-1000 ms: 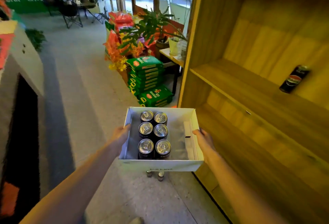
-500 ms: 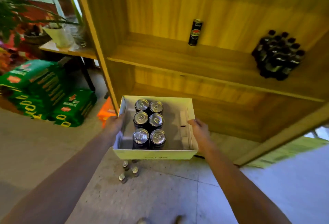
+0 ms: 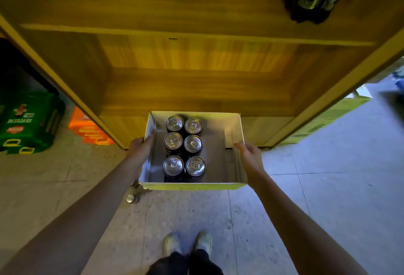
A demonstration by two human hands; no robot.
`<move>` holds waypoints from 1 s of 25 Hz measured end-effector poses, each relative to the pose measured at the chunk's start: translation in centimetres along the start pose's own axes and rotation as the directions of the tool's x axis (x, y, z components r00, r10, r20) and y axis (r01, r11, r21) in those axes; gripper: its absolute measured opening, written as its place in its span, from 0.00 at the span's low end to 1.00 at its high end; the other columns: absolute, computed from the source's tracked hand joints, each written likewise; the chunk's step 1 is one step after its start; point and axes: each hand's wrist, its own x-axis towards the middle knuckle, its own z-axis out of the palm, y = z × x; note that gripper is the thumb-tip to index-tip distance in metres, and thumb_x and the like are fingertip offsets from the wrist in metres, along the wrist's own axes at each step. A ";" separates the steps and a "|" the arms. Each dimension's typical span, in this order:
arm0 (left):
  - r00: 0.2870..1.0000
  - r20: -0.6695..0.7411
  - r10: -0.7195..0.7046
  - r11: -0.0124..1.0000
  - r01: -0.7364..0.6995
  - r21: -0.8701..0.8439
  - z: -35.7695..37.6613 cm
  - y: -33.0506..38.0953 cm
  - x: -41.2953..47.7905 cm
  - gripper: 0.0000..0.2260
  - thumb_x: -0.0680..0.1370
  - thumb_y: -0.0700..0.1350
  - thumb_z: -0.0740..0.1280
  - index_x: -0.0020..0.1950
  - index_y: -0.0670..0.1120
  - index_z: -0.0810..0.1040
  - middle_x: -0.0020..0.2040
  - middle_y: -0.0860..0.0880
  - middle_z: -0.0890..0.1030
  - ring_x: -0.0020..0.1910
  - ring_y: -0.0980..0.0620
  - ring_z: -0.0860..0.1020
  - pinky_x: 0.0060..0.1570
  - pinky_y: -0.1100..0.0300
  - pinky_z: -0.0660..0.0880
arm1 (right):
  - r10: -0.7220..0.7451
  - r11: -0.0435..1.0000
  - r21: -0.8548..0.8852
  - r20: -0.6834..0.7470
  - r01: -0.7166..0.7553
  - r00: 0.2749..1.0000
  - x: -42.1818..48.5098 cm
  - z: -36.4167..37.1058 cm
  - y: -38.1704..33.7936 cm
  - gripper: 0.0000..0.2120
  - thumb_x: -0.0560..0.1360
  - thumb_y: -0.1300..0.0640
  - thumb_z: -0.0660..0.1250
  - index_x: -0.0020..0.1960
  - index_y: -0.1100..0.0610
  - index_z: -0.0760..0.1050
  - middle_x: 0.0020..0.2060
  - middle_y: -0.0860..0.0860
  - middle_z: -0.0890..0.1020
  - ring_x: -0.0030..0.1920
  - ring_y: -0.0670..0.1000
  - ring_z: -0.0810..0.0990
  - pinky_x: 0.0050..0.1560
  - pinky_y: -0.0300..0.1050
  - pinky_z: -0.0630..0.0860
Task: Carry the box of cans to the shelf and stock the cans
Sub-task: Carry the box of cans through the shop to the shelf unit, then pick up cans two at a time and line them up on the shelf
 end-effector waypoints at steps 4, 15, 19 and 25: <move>0.999 -0.024 0.025 0.997 -0.023 0.071 5.1 -6.9 5.7 0.19 0.81 0.52 0.63 0.61 0.37 0.77 0.56 0.39 0.78 0.55 0.42 0.75 0.49 0.56 0.66 | 0.005 1.000 -0.004 0.012 -0.005 1.000 4.7 1.3 7.6 0.09 0.81 0.56 0.64 0.50 0.52 0.84 0.35 0.41 0.82 0.35 0.34 0.78 0.32 0.25 0.71; 1.000 0.003 -0.023 0.996 0.023 0.083 18.9 -32.2 30.2 0.11 0.83 0.51 0.59 0.48 0.45 0.73 0.46 0.47 0.75 0.50 0.48 0.71 0.50 0.57 0.65 | 0.028 0.999 0.017 -0.031 -0.028 0.999 25.1 13.7 40.0 0.08 0.80 0.57 0.65 0.47 0.47 0.80 0.43 0.47 0.83 0.46 0.46 0.80 0.41 0.41 0.73; 1.000 0.012 -0.014 0.997 0.013 0.082 22.7 -39.5 37.1 0.11 0.83 0.49 0.58 0.59 0.45 0.76 0.43 0.46 0.75 0.46 0.48 0.72 0.45 0.58 0.66 | 0.040 0.999 -0.001 -0.021 -0.040 0.999 31.5 17.2 49.1 0.05 0.81 0.57 0.64 0.54 0.51 0.78 0.48 0.50 0.81 0.49 0.48 0.77 0.45 0.43 0.71; 1.000 -0.015 -0.016 1.000 0.015 -0.025 25.3 -45.9 44.0 0.11 0.83 0.48 0.59 0.48 0.44 0.76 0.37 0.48 0.74 0.45 0.48 0.72 0.37 0.60 0.65 | -0.001 1.000 -0.019 0.007 0.002 1.000 38.2 21.3 55.3 0.07 0.80 0.57 0.65 0.47 0.47 0.79 0.43 0.44 0.81 0.47 0.45 0.77 0.45 0.42 0.71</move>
